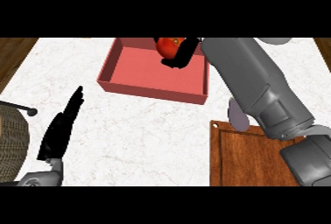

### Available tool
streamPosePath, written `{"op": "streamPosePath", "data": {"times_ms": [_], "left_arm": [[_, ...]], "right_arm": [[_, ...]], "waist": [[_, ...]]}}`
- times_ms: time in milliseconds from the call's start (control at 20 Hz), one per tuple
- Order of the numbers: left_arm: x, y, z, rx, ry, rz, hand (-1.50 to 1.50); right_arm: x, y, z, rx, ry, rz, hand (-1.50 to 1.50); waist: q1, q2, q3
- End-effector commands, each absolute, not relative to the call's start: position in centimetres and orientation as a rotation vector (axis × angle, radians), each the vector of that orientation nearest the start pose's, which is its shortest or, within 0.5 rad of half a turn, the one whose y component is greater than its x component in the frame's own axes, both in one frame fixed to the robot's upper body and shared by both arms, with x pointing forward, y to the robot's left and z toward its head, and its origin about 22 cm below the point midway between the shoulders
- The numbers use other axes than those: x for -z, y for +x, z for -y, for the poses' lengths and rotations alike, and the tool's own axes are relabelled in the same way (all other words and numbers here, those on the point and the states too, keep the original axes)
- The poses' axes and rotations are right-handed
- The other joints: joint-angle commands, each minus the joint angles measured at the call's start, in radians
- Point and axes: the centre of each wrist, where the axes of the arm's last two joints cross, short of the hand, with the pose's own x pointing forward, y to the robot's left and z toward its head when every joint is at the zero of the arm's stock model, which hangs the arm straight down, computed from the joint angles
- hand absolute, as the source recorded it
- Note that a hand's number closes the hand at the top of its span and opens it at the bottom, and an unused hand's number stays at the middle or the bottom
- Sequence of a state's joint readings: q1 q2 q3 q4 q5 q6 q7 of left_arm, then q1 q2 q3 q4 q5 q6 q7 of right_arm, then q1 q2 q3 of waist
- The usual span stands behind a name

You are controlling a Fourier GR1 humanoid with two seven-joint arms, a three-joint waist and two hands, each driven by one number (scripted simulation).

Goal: Pick the tomato from the cutting board and place it in the cardboard box

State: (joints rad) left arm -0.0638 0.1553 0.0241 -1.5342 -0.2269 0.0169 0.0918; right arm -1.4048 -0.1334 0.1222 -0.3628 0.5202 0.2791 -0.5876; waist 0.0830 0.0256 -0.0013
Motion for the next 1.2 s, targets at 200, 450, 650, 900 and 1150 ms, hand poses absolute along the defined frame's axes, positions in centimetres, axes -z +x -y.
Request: {"op": "streamPosePath", "data": {"times_ms": [200, 450, 650, 900, 1150], "left_arm": [[-1.1, 26.7, -26.9, 0.262, 0.32, 1.491, 0.0], [-0.3, 26.0, -24.7, 0.277, 0.31, 1.496, 0.0], [-2.1, 27.5, -24.5, 0.3, 0.288, 1.513, 0.0], [-1.5, 26.7, -24.7, 0.311, 0.282, 1.518, 0.0], [-2.1, 26.3, -26.0, 0.29, 0.31, 1.521, 0.0]], "right_arm": [[-16.9, 45.4, 3.1, -1.545, -0.047, 1.818, 1.5], [-13.8, 45.4, 4.6, -1.466, -0.049, 1.739, -1.5], [-14.1, 45.5, 4.5, -1.398, -0.008, 1.747, -1.5], [-13.6, 45.6, 5.2, -1.109, 0.128, 1.828, -1.5], [-15.4, 46.4, 6.4, -0.838, 0.234, 1.859, -1.5]], "waist": [[0.008, 0.012, -0.002], [0.03, 0.013, -0.001], [0.052, 0.019, -0.001], [0.055, 0.018, 0.001], [0.036, 0.019, 0.001]]}}
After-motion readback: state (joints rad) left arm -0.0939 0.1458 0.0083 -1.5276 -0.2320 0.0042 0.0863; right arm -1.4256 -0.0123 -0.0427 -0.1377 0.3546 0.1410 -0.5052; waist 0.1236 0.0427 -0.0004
